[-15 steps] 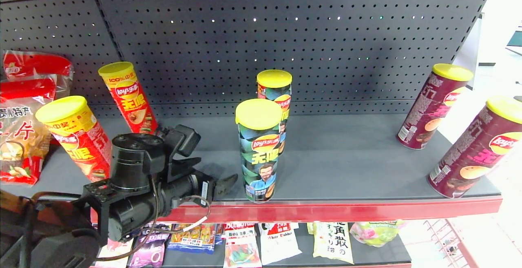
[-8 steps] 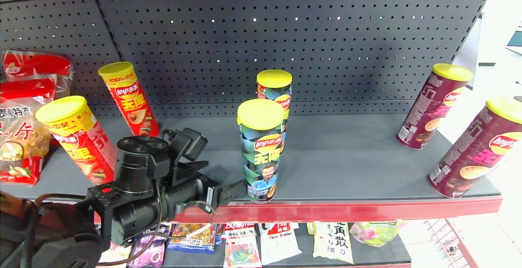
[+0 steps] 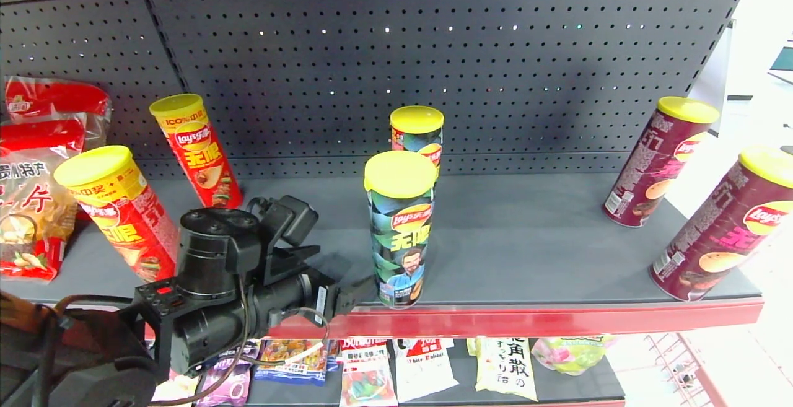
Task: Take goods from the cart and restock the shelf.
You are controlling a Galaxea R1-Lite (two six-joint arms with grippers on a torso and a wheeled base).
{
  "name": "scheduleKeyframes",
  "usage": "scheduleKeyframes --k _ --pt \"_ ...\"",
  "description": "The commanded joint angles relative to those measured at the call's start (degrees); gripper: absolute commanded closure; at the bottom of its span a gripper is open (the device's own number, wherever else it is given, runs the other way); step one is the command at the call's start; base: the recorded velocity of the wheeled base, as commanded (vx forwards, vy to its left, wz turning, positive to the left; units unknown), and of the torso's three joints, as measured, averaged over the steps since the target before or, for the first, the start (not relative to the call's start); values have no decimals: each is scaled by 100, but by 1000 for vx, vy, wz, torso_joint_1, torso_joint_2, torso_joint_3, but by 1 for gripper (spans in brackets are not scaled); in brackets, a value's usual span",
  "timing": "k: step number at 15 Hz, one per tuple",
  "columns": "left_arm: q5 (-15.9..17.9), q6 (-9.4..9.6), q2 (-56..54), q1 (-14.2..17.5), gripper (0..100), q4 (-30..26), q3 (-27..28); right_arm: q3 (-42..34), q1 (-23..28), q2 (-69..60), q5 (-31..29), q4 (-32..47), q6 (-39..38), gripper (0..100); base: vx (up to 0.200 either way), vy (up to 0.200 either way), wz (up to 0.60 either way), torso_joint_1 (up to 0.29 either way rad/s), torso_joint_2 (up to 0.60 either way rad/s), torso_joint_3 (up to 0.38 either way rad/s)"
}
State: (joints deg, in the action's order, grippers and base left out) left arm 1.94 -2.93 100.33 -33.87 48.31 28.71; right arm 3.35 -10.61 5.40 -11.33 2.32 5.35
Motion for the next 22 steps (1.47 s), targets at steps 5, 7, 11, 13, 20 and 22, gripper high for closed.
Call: scheduleKeyframes --k 5,7,11,13,20,22 --pt "281 29 -321 -41 0 -15 -436 -19 -3 31 -1 6 1 0 0 0 0 0 0 0" --pt "246 29 -207 -41 0 3 -331 -28 -3 31 -1 6 1 0 0 0 0 0 0 0" --pt "237 29 -57 -59 0 12 -146 -28 -3 31 -1 6 1 0 0 0 0 0 0 0" --pt "228 29 -5 -59 0 12 -85 -36 -3 31 -1 6 1 0 0 0 0 0 0 0" --pt "149 29 145 29 0 12 -32 -45 -3 31 -1 14 1 0 0 0 0 0 0 0" --pt "-9 20 277 64 0 20 126 -36 -3 31 8 14 1 0 0 0 0 0 0 0"
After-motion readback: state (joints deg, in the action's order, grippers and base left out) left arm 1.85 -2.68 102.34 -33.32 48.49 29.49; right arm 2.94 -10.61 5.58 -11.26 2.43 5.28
